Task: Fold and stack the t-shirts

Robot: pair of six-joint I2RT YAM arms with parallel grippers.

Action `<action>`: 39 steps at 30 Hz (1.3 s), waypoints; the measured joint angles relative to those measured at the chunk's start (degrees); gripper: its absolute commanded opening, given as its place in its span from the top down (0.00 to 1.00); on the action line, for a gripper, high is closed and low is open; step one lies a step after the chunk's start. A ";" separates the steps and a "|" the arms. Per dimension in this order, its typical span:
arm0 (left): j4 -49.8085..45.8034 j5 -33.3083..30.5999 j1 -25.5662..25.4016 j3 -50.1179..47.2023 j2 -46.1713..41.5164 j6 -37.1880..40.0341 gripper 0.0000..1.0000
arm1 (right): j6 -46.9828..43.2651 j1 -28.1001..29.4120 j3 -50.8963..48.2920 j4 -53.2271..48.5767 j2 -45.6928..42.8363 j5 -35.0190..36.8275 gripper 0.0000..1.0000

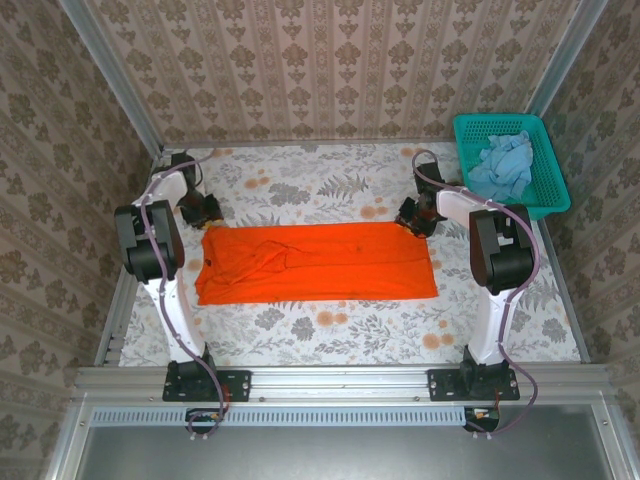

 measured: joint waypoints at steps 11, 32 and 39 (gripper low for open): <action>4.59 -0.79 1.36 -3.98 -1.66 -2.36 1.00 | 2.78 -2.40 -1.36 0.94 -0.33 -1.57 0.76; 7.67 2.51 1.84 -5.86 -6.56 -6.64 0.59 | 5.29 -3.89 -3.43 3.37 -1.33 -3.37 0.73; 2.49 2.23 -0.11 -6.12 -7.52 -5.84 0.59 | 5.29 -3.89 -3.78 3.78 -1.53 -3.37 0.73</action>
